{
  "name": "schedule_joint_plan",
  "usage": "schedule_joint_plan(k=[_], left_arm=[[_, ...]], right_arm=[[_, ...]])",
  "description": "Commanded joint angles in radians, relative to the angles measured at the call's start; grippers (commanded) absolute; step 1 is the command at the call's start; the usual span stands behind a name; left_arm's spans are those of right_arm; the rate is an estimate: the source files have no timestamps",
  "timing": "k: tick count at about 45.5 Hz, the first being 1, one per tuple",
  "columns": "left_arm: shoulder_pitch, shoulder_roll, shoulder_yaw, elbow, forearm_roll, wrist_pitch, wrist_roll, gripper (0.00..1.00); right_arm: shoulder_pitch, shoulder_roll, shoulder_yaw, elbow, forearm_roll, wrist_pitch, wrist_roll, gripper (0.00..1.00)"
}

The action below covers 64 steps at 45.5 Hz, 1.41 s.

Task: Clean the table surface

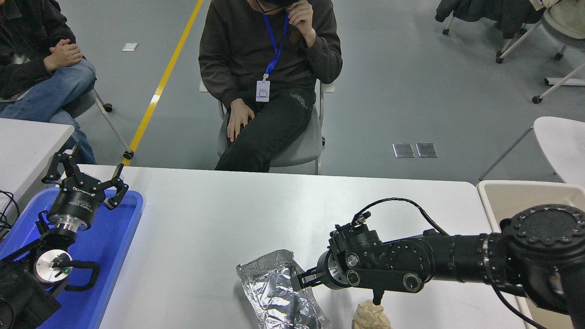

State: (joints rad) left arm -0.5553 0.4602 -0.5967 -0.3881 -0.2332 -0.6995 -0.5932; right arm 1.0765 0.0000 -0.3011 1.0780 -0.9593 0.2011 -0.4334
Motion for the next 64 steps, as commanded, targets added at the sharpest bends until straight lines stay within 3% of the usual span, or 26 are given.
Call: schedule_joint_plan(k=[1,5,8,16,37,64], left_arm=[[0.0,0.0,0.0,0.0,0.0,0.0,0.0,1.0],[0.0,0.0,0.0,0.0,0.0,0.0,0.0,1.0],[0.0,0.0,0.0,0.0,0.0,0.0,0.0,1.0],[0.0,0.0,0.0,0.0,0.0,0.0,0.0,1.0],[0.0,0.0,0.0,0.0,0.0,0.0,0.0,1.0],[0.0,0.0,0.0,0.0,0.0,0.0,0.0,1.0]], right_arm=[[-0.033,0.0,-0.003,0.003,-0.009,-0.003,0.005,0.76],[-0.033,0.0,-0.001,0.002,-0.009,-0.003,0.008,0.53],[-0.033,0.0,-0.004,0.0,-0.007,-0.003,0.019,0.29],[-0.026,0.0,-0.012,-0.004,-0.007,-0.003,0.038,0.0],[0.092,0.0,-0.02,0.005,0.013,0.015,0.097,0.0],[0.352,0.0,-0.024,0.126,0.192,0.192,0.099,0.0]])
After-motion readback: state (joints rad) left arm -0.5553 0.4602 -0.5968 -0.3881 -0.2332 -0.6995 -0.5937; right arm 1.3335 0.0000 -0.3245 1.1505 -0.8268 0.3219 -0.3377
